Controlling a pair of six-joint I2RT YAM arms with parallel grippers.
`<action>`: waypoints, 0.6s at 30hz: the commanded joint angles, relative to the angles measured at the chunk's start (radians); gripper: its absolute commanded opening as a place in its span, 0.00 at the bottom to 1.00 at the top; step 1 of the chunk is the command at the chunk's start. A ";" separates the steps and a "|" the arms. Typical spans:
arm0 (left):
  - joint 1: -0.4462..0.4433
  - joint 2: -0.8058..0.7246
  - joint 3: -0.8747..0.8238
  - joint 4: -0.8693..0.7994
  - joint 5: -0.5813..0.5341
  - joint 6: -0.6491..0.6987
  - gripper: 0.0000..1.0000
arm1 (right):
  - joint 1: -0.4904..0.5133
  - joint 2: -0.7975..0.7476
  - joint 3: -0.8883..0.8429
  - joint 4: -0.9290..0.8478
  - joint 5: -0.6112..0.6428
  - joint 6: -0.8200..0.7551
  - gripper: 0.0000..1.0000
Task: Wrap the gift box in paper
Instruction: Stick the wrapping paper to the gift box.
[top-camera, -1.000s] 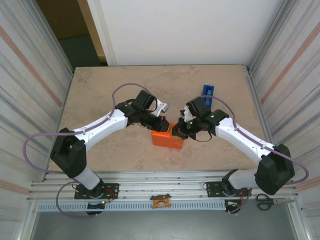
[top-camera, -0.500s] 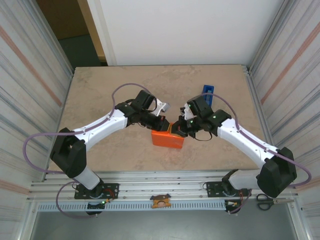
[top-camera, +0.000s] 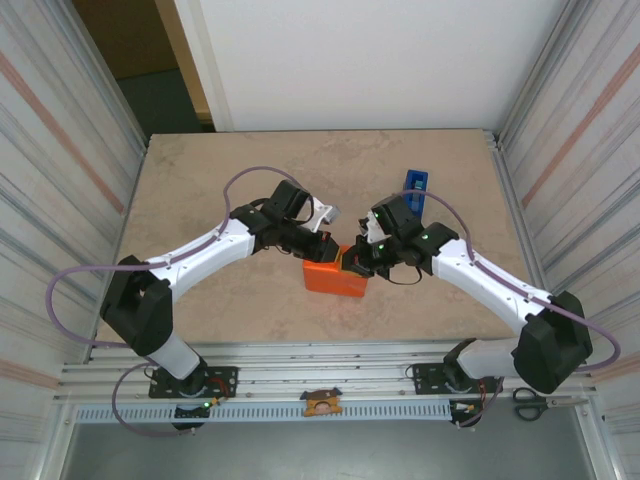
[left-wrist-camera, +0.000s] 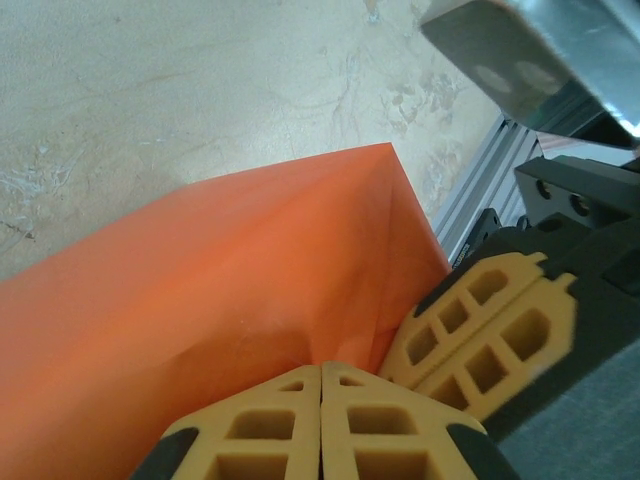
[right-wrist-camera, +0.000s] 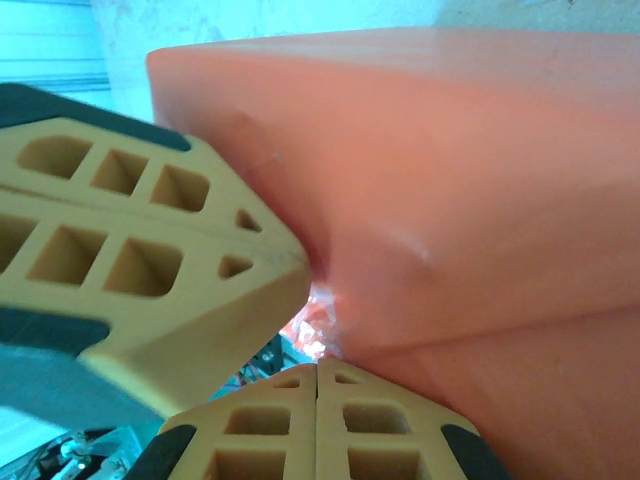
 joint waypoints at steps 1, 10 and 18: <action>0.003 0.017 -0.030 -0.064 -0.014 -0.002 0.09 | -0.009 -0.063 0.024 -0.013 0.007 -0.019 0.00; 0.003 0.014 -0.028 -0.066 -0.013 -0.002 0.08 | -0.022 -0.048 -0.079 0.104 -0.026 0.025 0.00; 0.003 0.009 -0.030 -0.070 -0.016 -0.002 0.08 | -0.028 -0.058 -0.036 -0.010 0.059 -0.022 0.00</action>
